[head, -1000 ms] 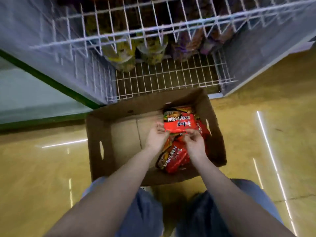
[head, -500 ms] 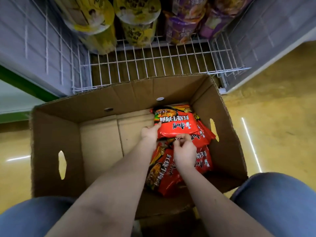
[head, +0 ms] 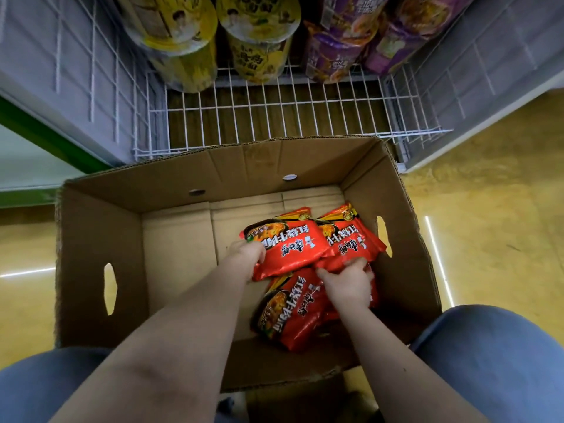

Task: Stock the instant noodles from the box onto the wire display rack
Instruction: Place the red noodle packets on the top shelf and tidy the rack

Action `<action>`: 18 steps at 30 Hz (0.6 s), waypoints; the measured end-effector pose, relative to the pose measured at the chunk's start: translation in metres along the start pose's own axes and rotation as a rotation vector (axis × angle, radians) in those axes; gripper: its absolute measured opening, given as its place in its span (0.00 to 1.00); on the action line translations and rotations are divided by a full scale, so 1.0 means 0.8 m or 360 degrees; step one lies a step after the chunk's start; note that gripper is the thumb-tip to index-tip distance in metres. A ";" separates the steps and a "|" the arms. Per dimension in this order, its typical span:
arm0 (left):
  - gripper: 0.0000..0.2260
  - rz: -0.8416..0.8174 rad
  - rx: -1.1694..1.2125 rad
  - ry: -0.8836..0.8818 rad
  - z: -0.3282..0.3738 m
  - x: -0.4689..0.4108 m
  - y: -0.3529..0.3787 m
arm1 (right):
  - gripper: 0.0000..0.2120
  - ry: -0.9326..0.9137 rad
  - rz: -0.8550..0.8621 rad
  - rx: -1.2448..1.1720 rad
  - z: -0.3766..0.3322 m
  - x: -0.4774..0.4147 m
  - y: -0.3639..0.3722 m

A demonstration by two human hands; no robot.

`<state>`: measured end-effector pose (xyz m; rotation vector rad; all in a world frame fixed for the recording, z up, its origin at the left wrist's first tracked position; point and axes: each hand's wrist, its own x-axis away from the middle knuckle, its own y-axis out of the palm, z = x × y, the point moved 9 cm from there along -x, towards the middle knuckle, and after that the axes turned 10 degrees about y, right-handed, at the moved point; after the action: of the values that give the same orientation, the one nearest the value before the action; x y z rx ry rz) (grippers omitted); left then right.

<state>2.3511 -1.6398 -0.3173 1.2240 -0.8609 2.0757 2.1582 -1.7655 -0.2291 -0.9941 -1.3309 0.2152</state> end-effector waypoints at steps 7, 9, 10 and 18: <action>0.34 0.0301 0.0037 0.0055 -0.013 0.003 -0.027 | 0.34 0.0273 -0.0415 -0.0274 0.018 -0.019 0.040; 0.40 0.0188 -0.0100 0.0077 -0.020 0.002 -0.025 | 0.21 0.0347 -0.0539 -0.0429 0.023 -0.021 0.047; 0.42 0.0124 -0.0169 0.0072 -0.022 0.004 -0.024 | 0.17 0.0382 -0.0620 -0.0520 0.025 -0.022 0.051; 0.32 -0.0284 -0.0233 -0.0127 -0.065 0.016 -0.009 | 0.26 0.0633 -0.0910 -0.0778 0.031 0.005 0.079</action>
<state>2.3239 -1.5936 -0.3231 1.2627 -0.8886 1.8017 2.1627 -1.7139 -0.2730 -0.9444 -1.2597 -0.7368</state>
